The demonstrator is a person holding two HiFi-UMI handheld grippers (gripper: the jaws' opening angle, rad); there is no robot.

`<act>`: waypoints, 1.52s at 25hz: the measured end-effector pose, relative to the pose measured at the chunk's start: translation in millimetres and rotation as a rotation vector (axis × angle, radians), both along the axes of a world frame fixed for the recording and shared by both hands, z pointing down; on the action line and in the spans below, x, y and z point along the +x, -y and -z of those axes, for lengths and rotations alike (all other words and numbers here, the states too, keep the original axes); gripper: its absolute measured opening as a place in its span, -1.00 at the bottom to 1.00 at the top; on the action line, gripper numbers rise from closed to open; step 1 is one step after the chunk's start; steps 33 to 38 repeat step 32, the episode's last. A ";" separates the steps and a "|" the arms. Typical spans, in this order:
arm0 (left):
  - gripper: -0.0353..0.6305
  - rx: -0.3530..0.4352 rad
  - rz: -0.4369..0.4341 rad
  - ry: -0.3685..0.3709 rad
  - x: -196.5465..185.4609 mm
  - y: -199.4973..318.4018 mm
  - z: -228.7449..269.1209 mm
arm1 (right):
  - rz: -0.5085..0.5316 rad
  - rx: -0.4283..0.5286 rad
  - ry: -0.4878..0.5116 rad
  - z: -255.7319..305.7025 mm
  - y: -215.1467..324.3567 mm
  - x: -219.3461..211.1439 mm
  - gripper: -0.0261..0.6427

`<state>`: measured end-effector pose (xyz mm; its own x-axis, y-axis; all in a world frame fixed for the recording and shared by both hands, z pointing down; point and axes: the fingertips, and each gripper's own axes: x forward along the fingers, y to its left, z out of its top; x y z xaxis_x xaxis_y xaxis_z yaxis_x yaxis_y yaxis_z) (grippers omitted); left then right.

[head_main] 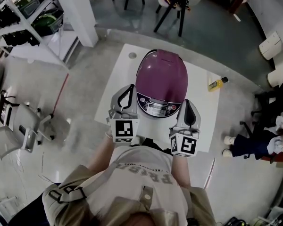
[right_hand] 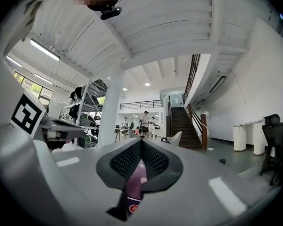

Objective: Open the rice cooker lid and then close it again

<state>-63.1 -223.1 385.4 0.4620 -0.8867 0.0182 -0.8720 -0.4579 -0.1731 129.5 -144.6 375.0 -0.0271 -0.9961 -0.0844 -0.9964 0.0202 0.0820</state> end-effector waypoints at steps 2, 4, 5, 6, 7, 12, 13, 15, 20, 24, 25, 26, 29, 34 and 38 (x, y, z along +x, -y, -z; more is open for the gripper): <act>-0.87 0.005 -0.003 0.003 0.5 0.1 1.7 | 0.000 0.009 0.004 2.7 -0.1 -0.4 -0.92; -0.87 0.006 -0.007 0.002 1.1 -0.5 2.4 | 0.003 0.017 0.004 5.1 -1.1 -1.2 -0.92; -0.87 0.007 -0.009 0.003 1.5 -0.9 2.4 | 0.008 0.018 0.000 5.6 -1.5 -2.0 -0.92; -0.87 0.009 -0.011 0.005 2.1 -1.3 2.0 | 0.014 0.014 -0.007 4.4 -1.5 -2.8 -0.92; -0.87 0.011 -0.013 0.006 3.0 -1.6 1.4 | 0.019 0.004 -0.017 1.6 -0.8 -3.2 -0.92; -0.87 0.017 -0.024 0.018 5.4 -3.9 -1.0 | 0.009 -0.022 -0.036 -6.5 -2.0 -2.9 -0.92; -0.87 0.020 -0.025 0.021 5.5 -4.2 -0.8 | 0.009 -0.022 -0.042 -5.8 -2.2 -3.5 -0.92; -0.87 0.021 -0.025 0.026 5.6 -4.4 -0.4 | 0.009 -0.023 -0.051 -4.4 -2.1 -4.3 -0.92; -0.87 0.016 -0.028 0.034 6.6 -5.0 -4.4 | 0.008 -0.018 -0.062 -3.2 -3.3 -3.9 -0.92; -0.87 0.008 -0.028 0.043 6.0 -5.2 -7.7 | 0.006 -0.021 -0.066 -2.7 -4.1 -2.9 -0.92; -0.87 0.006 -0.028 0.044 6.0 -5.3 -8.2 | 0.006 -0.020 -0.067 -2.3 -4.0 -2.9 -0.92; -0.87 0.005 -0.029 0.045 6.2 -5.3 -8.6 | 0.006 -0.020 -0.068 -2.0 -4.0 -2.9 -0.92; -0.87 0.005 -0.033 0.051 8.2 -5.7 -9.6 | 0.010 -0.021 -0.074 -2.0 -4.2 -3.7 -0.92; -0.87 0.007 -0.039 0.059 11.3 -6.7 -11.4 | 0.015 -0.024 -0.081 -3.3 -4.8 -4.4 -0.92; -0.87 0.007 -0.039 0.059 11.3 -6.7 -11.4 | 0.015 -0.024 -0.081 -3.3 -4.8 -4.4 -0.92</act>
